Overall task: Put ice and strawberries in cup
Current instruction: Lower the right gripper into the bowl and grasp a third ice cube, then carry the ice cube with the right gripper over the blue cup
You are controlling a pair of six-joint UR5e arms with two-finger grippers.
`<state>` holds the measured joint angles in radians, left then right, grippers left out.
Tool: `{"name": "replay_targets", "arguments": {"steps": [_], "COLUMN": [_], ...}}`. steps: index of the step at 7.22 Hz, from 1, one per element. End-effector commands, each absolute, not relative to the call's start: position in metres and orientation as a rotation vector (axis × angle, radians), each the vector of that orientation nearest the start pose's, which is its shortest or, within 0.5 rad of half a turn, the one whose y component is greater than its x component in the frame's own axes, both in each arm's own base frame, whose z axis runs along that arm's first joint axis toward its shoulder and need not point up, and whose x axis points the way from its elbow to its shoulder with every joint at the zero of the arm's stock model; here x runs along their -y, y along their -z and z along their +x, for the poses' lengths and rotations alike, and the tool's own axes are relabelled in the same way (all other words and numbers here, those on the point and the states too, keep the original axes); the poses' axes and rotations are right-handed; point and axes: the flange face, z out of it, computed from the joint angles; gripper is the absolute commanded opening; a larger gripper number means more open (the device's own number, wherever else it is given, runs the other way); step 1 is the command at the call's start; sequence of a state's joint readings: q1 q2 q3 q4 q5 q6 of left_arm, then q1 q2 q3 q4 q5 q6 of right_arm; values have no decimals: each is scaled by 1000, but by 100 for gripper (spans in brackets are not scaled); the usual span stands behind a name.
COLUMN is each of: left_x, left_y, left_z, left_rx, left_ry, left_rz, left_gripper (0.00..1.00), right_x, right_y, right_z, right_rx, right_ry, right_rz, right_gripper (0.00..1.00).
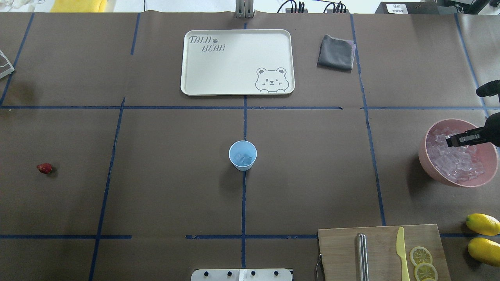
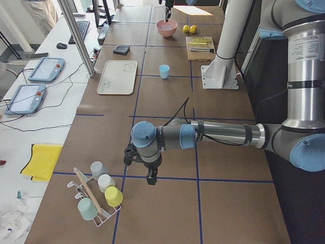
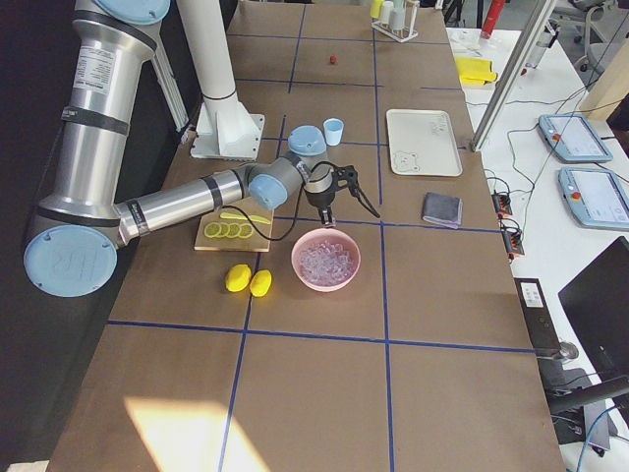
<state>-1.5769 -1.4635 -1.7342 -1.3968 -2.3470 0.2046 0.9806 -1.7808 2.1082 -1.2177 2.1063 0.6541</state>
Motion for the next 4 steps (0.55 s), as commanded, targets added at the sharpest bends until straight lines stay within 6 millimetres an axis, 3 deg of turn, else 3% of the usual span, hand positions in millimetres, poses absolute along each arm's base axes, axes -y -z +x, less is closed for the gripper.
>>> {"name": "replay_targets", "arguments": {"steps": [1, 2, 3, 4], "left_x": [436, 436, 436, 436], "left_y": [-644, -641, -642, -642], "left_z": [-66, -67, -67, -66], "left_rx": [-783, -783, -783, -783], "left_ry": [-143, -143, -142, -144], "left_rz": [-27, -24, -25, -26], "left_gripper": [100, 100, 100, 100], "right_x": [409, 414, 430, 441], "right_y": [-413, -393, -358, -309], "right_z": [-173, -181, -197, -231], "right_rx": [868, 889, 895, 904], "right_ry": [132, 153, 166, 209], "right_rz": [216, 243, 248, 235], "right_gripper": [0, 0, 0, 0]}}
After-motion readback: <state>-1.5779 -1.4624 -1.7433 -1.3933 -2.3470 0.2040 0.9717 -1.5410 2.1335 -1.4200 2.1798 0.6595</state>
